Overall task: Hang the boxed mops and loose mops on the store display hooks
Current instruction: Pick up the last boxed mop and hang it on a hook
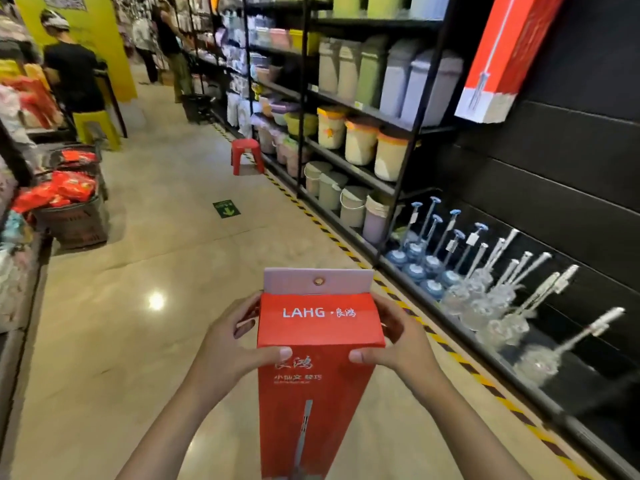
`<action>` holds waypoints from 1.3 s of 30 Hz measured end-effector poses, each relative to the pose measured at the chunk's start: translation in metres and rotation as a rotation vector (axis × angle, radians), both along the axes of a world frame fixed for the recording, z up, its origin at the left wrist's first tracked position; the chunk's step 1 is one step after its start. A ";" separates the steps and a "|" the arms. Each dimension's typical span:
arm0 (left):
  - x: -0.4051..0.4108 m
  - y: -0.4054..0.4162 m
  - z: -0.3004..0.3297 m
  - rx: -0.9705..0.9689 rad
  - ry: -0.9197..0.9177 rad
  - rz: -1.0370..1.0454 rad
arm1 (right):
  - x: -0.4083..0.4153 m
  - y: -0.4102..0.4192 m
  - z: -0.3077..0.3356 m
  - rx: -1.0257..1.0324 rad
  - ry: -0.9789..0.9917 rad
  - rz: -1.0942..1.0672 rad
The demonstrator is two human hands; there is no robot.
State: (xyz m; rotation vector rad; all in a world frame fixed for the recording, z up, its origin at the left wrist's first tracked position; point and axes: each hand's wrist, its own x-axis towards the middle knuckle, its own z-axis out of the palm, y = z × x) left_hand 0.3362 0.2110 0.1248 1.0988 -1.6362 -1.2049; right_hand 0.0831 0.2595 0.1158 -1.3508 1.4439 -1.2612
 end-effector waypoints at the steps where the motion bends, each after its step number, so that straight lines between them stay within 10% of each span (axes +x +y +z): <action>1: -0.007 -0.017 0.003 -0.002 -0.003 -0.026 | -0.006 -0.011 0.003 0.006 -0.007 -0.026; 39: -0.439 -0.689 0.051 -0.065 0.107 -0.467 | -0.377 -0.569 0.063 -0.165 0.039 -0.549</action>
